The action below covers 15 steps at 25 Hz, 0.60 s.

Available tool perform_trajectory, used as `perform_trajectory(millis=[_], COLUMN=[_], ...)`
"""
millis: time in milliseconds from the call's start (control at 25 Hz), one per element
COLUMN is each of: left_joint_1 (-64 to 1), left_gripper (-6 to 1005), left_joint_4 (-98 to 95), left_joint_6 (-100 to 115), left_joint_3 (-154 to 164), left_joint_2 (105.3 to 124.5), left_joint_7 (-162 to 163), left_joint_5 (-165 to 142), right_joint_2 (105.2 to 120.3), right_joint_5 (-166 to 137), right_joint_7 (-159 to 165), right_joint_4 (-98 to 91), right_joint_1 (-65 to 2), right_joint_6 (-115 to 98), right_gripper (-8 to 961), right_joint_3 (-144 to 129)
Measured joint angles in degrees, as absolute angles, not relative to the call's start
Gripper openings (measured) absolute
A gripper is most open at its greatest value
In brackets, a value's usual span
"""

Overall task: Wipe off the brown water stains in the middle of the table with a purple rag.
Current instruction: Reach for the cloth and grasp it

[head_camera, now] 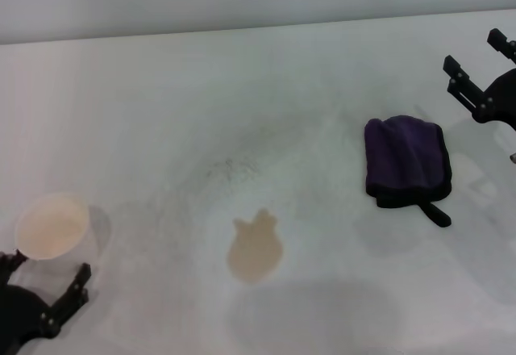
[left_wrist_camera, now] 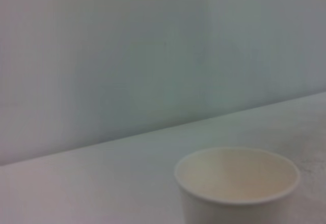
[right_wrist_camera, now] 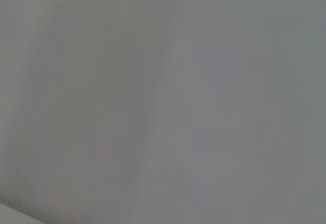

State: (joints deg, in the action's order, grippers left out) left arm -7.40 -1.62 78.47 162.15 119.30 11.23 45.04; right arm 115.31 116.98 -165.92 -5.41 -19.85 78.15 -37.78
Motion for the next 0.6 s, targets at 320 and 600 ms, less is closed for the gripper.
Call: perform_trajectory(millis=[320,600], left_joint_1=[-2.7,1.2], left_gripper=[893,893], left_joint_4=[-4.0,-4.2], left_joint_6=[81.6,86.3], left_joint_3=[162.2,162.2], left_joint_2=[119.42,119.43], left_joint_7=[7.5,7.9], left_joint_5=[48.8,57.4], right_joint_2=[115.31,115.26], right_joint_5=[117.0,117.0], right_joint_7=[-164.5,-155.9], right_joint_4=[-6.1,-6.8], right_joint_1=[-19.6,-19.3], right_joint_6=[78.9,81.1], right_gripper=[736,736], right_joint_3=[-37.6,-37.5])
